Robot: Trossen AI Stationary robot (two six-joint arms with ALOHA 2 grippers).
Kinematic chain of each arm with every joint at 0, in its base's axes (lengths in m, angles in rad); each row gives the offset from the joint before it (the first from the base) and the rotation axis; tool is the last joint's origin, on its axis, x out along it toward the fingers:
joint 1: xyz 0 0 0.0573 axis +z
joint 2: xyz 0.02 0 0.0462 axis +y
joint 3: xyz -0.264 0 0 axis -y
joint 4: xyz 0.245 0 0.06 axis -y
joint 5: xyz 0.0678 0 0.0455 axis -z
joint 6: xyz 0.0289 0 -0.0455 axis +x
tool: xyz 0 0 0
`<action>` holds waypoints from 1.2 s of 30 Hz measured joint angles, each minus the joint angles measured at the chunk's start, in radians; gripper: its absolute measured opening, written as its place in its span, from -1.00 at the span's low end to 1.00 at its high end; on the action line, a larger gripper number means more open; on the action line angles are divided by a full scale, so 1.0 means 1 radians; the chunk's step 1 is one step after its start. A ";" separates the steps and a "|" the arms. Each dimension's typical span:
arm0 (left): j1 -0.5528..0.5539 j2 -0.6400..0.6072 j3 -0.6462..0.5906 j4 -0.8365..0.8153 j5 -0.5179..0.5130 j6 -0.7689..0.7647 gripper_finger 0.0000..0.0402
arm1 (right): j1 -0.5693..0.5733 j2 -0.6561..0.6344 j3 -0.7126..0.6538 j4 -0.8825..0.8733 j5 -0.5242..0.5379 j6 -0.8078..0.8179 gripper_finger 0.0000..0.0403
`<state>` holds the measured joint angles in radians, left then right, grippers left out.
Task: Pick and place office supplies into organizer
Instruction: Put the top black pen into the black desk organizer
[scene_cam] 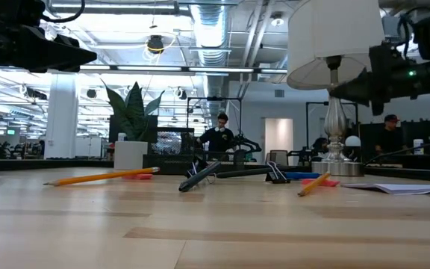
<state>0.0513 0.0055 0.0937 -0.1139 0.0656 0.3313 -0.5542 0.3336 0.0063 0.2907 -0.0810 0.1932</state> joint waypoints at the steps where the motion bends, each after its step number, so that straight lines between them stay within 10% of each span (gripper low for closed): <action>1: 0.000 0.000 0.000 0.000 0.000 0.000 -0.28 | 0.019 0.018 0.000 0.017 0.000 0.002 -1.00; 13: 0.000 0.000 0.000 -0.002 -0.001 0.000 -0.28 | 0.290 0.230 0.000 0.381 -0.050 -0.120 -1.00; 36: 0.000 0.000 0.001 0.000 -0.003 -0.013 -0.28 | 0.219 0.647 -0.001 0.505 0.080 -0.174 -0.82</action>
<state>0.0509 0.0055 0.0944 -0.1141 0.0628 0.3180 -0.3356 0.9809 0.0051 0.7958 -0.0013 0.0188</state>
